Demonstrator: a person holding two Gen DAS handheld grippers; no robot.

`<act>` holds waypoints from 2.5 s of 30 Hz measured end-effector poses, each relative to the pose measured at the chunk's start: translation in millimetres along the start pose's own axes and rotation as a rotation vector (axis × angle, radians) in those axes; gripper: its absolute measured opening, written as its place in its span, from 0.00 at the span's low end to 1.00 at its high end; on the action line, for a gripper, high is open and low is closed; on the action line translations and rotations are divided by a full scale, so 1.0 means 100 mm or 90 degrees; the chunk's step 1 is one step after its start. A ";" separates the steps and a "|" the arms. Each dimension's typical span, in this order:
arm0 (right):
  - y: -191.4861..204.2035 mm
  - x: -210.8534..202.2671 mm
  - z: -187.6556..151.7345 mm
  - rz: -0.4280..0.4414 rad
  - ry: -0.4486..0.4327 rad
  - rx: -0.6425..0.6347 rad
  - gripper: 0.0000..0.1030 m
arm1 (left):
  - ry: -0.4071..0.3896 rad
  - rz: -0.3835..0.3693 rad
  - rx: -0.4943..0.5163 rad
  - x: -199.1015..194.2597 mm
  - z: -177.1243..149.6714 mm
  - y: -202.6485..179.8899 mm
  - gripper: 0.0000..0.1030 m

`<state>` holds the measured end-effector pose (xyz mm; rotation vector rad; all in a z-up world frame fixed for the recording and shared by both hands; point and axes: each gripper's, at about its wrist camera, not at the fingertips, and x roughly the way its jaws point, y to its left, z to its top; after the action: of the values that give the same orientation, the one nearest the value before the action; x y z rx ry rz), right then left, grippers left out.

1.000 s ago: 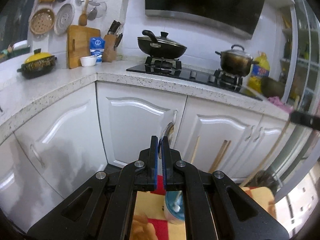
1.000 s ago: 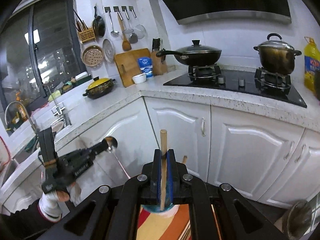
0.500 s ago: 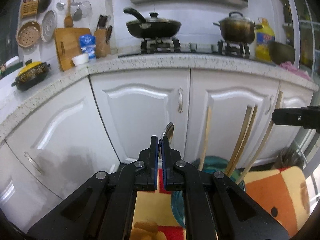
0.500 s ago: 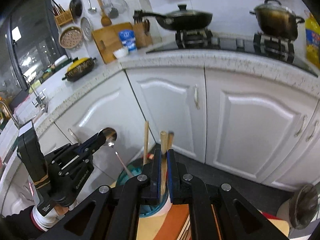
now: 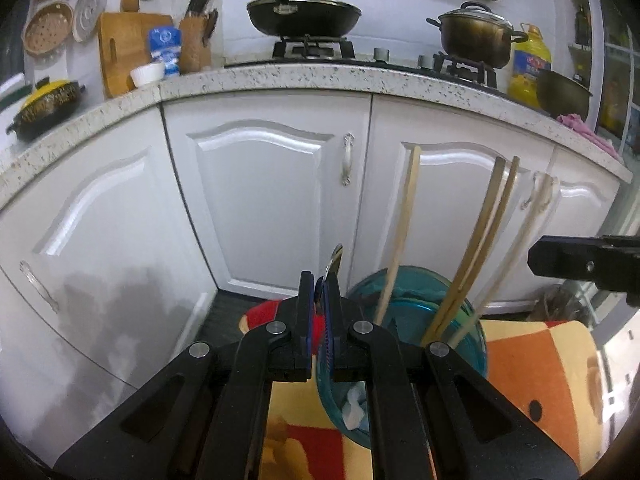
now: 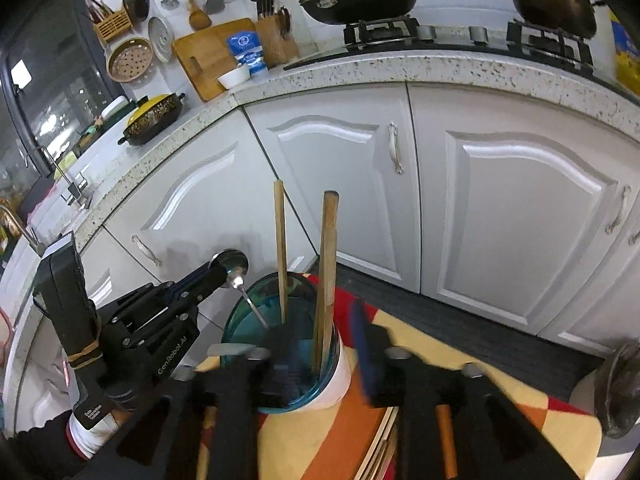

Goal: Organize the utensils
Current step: 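Lower spoon and chopstick into the cup and open both grippers, then move both grippers down to the remaining fork and chopsticks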

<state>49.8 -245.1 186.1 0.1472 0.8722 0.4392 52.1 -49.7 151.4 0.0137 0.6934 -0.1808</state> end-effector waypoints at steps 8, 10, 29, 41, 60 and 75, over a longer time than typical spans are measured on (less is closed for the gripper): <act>-0.03 -0.13 -0.16 -0.010 0.000 0.014 0.29 | 0.019 -0.039 -0.014 -0.15 0.02 0.03 0.35; -0.04 -0.15 -0.21 -0.011 0.000 0.019 0.29 | 0.016 -0.042 -0.017 -0.22 0.02 0.05 0.36; 0.08 -0.53 -0.79 -0.067 -0.026 0.019 0.37 | -0.022 -0.094 -0.063 -0.99 -0.28 -0.04 0.60; -0.07 -0.70 -1.22 -0.108 -0.012 0.028 0.41 | 0.036 -0.110 -0.043 -0.91 -0.69 -0.37 0.60; -0.52 -0.20 -1.88 -0.138 0.109 0.097 0.42 | 0.158 -0.136 -0.056 -0.54 -1.34 -0.48 0.62; -0.43 0.40 -1.97 -0.145 0.156 0.027 0.43 | 0.185 -0.112 -0.059 -0.45 -1.44 -0.40 0.62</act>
<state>-65.6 -276.7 18.5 0.0321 1.1265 0.2276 -80.1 -71.3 71.2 -0.1117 0.9935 -0.3198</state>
